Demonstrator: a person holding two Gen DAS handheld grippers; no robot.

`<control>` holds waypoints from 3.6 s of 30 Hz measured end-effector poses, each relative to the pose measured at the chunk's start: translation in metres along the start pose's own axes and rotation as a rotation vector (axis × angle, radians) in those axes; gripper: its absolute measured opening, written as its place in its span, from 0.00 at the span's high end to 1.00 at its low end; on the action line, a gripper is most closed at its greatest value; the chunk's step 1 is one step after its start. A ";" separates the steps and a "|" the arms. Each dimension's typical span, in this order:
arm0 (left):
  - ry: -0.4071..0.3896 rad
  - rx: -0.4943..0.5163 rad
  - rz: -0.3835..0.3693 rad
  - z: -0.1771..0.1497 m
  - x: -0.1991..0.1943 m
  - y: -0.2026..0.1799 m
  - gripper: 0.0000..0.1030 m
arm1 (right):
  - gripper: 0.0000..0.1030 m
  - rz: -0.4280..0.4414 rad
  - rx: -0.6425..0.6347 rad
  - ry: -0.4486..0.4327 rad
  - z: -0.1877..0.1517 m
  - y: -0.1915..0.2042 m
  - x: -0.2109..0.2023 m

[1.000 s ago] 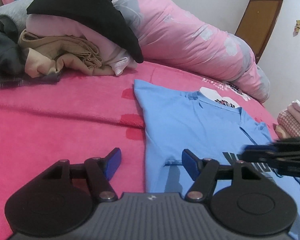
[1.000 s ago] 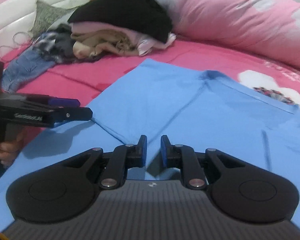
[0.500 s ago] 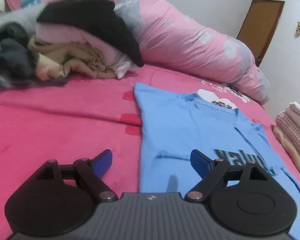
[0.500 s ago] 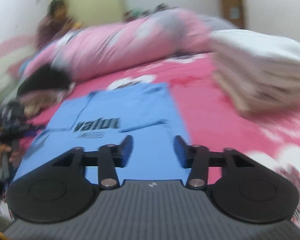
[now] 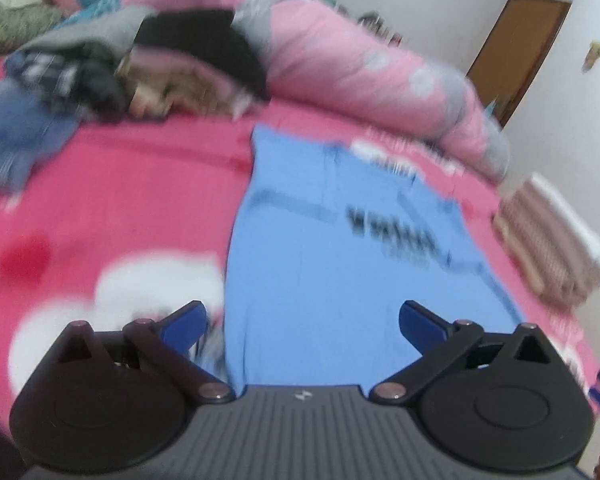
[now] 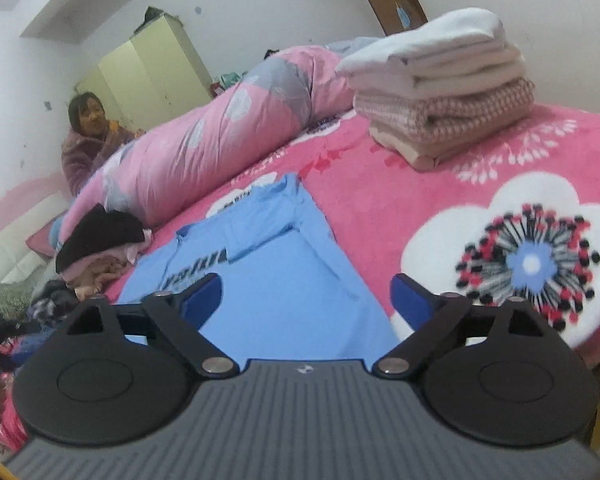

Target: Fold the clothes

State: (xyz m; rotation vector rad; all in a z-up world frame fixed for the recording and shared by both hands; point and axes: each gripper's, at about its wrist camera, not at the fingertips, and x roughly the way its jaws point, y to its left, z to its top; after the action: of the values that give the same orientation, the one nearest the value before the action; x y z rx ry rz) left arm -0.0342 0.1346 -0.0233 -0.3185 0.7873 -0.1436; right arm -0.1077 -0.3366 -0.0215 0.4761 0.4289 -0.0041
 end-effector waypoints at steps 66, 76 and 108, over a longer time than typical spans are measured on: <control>-0.059 0.078 0.047 -0.112 -0.052 0.029 0.96 | 0.01 0.063 -0.162 -0.058 -0.012 0.048 0.010; 0.073 -0.025 0.089 -0.138 -0.051 0.066 0.93 | 0.01 0.045 -0.071 -0.018 -0.014 0.027 0.021; -0.005 0.016 -0.091 -0.115 -0.059 0.063 0.50 | 0.14 -0.060 0.227 0.041 -0.011 -0.043 0.022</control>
State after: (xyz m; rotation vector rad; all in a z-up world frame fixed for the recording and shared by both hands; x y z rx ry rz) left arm -0.1567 0.1821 -0.0806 -0.3397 0.7668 -0.2342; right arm -0.0965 -0.3681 -0.0585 0.6879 0.4856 -0.1015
